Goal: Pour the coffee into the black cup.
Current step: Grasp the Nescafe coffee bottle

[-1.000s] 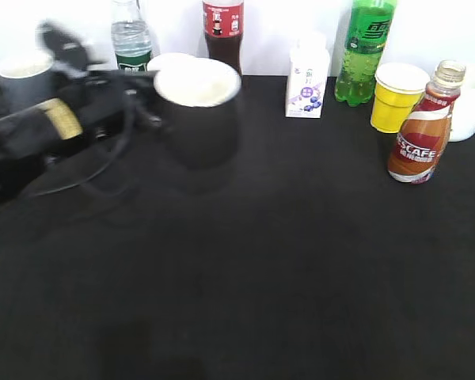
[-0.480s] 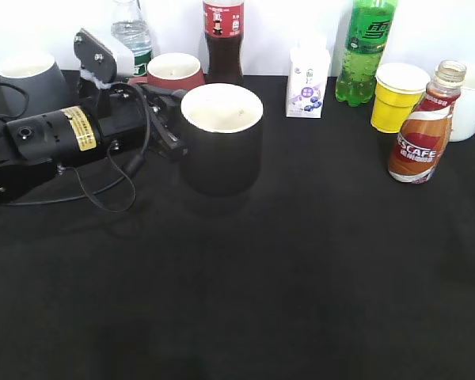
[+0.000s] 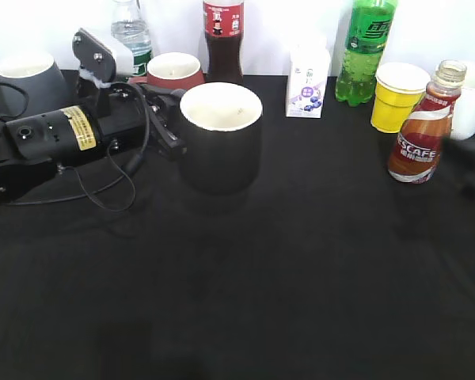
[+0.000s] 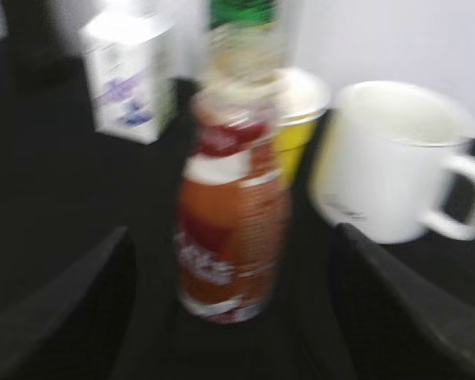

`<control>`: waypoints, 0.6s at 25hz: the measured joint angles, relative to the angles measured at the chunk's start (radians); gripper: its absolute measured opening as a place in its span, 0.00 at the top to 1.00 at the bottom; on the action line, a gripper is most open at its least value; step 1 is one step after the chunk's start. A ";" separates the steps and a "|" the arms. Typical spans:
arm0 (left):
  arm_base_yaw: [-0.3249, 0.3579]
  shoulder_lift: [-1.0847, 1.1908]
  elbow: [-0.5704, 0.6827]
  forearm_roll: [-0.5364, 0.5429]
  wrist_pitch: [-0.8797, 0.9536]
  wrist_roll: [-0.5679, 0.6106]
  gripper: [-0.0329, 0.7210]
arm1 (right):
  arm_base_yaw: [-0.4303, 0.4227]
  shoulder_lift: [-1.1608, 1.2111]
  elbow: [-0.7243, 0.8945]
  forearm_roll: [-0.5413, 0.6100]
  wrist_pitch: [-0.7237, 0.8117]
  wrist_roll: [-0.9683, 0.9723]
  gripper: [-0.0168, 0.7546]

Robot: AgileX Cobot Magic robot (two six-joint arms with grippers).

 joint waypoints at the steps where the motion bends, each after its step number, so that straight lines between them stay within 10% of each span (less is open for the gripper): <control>1: 0.000 0.000 0.000 0.000 0.000 0.000 0.88 | 0.000 0.039 0.000 -0.011 -0.014 0.002 0.21; 15: 0.000 0.000 0.000 -0.006 0.000 -0.003 0.88 | 0.000 0.370 0.003 0.156 -0.326 0.013 0.15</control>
